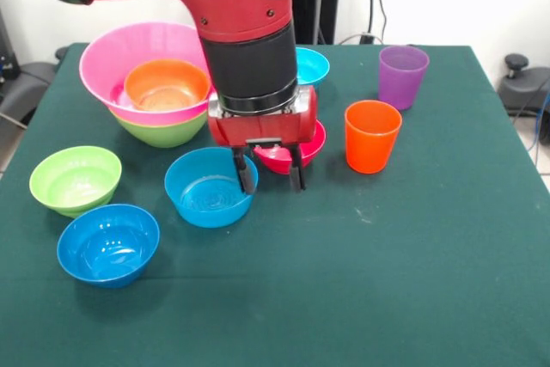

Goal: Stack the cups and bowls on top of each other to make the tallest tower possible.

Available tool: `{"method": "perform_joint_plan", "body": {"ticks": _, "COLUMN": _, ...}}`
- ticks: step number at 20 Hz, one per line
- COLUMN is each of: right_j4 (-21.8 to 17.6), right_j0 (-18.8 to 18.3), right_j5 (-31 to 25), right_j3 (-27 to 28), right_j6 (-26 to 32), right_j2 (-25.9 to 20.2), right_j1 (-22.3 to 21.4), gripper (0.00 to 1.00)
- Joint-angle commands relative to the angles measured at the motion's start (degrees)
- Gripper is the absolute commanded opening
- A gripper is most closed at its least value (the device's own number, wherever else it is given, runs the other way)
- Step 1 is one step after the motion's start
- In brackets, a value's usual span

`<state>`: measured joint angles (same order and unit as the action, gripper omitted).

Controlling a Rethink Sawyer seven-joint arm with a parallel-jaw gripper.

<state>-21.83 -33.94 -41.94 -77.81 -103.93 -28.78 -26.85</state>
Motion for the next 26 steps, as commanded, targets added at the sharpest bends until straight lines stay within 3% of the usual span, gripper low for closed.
{"method": "perform_joint_plan", "body": {"ticks": 1, "right_j4": -3.66, "right_j0": -0.02, "right_j5": 0.68, "right_j3": -2.99, "right_j6": 2.90, "right_j2": 2.27, "right_j1": 0.35, "gripper": 1.00}}
{"method": "perform_joint_plan", "body": {"ticks": 6, "right_j4": -3.95, "right_j0": -0.36, "right_j5": 3.33, "right_j3": -8.14, "right_j6": 0.50, "right_j2": 3.12, "right_j1": -2.50, "gripper": 1.00}}
{"method": "perform_joint_plan", "body": {"ticks": 14, "right_j4": -4.14, "right_j0": -2.18, "right_j5": 2.69, "right_j3": -9.36, "right_j6": 2.14, "right_j2": 2.86, "right_j1": -3.22, "gripper": 1.00}}
{"method": "perform_joint_plan", "body": {"ticks": 26, "right_j4": -6.40, "right_j0": -2.42, "right_j5": 6.36, "right_j3": -4.29, "right_j6": 3.15, "right_j2": 2.86, "right_j1": 3.52, "gripper": 1.00}}
